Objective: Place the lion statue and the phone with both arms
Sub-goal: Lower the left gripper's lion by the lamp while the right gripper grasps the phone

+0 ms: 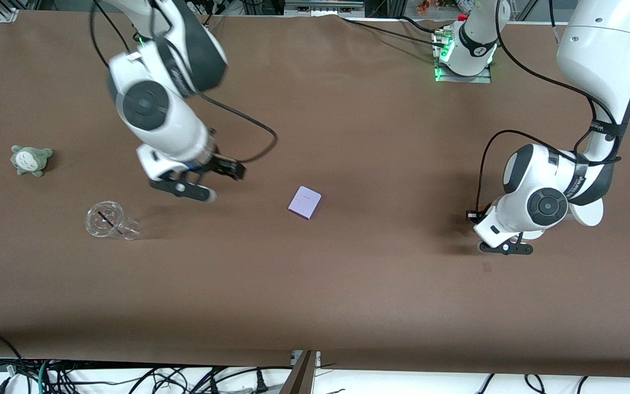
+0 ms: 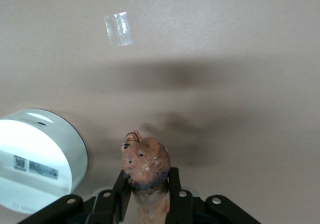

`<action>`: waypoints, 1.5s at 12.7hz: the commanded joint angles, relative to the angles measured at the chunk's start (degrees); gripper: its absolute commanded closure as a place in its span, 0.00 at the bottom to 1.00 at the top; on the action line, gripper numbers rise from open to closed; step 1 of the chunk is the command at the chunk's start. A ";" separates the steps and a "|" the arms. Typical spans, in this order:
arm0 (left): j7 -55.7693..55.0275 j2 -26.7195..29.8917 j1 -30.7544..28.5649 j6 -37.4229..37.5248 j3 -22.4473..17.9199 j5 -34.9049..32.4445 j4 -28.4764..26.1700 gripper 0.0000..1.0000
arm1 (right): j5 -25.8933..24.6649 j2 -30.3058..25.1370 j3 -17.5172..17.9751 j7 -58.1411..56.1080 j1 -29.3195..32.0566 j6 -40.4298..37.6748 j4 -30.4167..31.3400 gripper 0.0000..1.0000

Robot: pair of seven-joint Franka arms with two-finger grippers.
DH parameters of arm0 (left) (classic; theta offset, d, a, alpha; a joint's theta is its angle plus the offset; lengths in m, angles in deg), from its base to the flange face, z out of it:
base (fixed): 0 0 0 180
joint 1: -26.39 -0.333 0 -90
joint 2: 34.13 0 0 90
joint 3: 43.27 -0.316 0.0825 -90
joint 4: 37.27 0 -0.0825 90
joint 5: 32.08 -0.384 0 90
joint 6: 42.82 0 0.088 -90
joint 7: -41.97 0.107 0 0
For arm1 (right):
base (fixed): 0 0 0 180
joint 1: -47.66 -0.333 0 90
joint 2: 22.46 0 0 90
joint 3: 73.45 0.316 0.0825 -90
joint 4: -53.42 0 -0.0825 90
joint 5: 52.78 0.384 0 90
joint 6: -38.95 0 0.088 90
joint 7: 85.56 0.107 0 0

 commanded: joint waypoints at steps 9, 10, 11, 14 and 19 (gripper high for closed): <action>-0.34 -0.56 -2.51 -2.19 0.52 -2.88 -1.02 0.00 | -0.79 22.55 -1.01 11.41 -7.95 14.73 -12.70 0.00; -0.34 1.10 -2.25 -0.96 0.87 -2.88 -0.76 0.00 | -1.14 23.69 -1.01 11.84 -8.22 15.35 -13.40 0.00; -0.34 2.42 -1.81 1.23 1.22 -2.88 -0.41 0.00 | -1.23 25.01 -1.01 13.07 -8.74 15.87 -14.28 0.00; -0.60 8.48 -1.63 6.15 4.03 -2.36 -0.06 0.00 | -1.32 27.65 -1.01 14.22 -9.98 16.14 -16.22 0.00; 0.01 15.44 -1.63 18.52 7.02 -1.82 8.08 0.00 | -1.41 30.38 -1.10 15.10 -12.00 18.25 -16.84 0.00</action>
